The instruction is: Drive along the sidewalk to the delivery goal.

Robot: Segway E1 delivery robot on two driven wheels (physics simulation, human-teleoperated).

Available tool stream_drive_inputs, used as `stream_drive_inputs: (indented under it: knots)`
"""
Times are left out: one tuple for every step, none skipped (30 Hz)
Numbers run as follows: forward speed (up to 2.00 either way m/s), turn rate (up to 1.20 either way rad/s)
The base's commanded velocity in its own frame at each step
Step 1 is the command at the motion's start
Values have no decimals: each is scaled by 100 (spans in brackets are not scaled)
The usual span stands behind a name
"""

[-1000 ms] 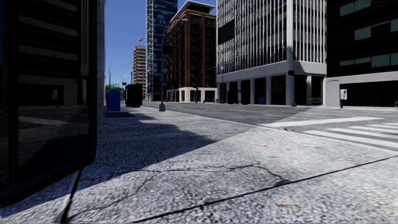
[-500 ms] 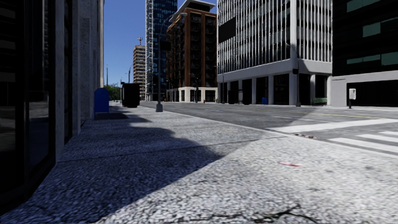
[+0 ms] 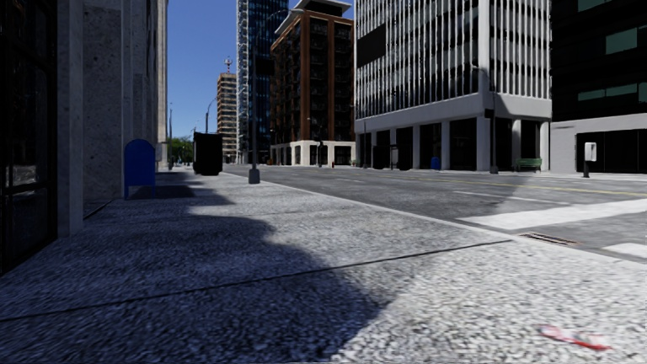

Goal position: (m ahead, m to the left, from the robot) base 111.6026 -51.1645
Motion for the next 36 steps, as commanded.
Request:
stream_drive_inputs:
  knots:
    - [200, 18]
    - [200, 18]
    - [200, 18]
    - [200, 20]
    - [200, 23]
    - [200, 25]
    - [200, 25]
    - [200, 26]
    - [200, 27]
    - [200, 30]
    - [200, 33]
    - [200, 33]
    - [200, 34]
    - [200, 35]
    - [200, 35]
    - [200, 35]
    - [200, 35]
    - [200, 35]
    - [200, 35]
    - [200, 35]
    - [200, 35]
    - [200, 35]
    - [200, 35]
    - [200, 35]
    - [200, 35]
    - [200, 35]
    - [200, 35]
    - [200, 35]
    - [200, 35]
    - [200, 35]
    - [200, 35]
    - [200, 35]
    - [200, 35]
    - [200, 35]
    - [200, 35]
    - [200, 36]
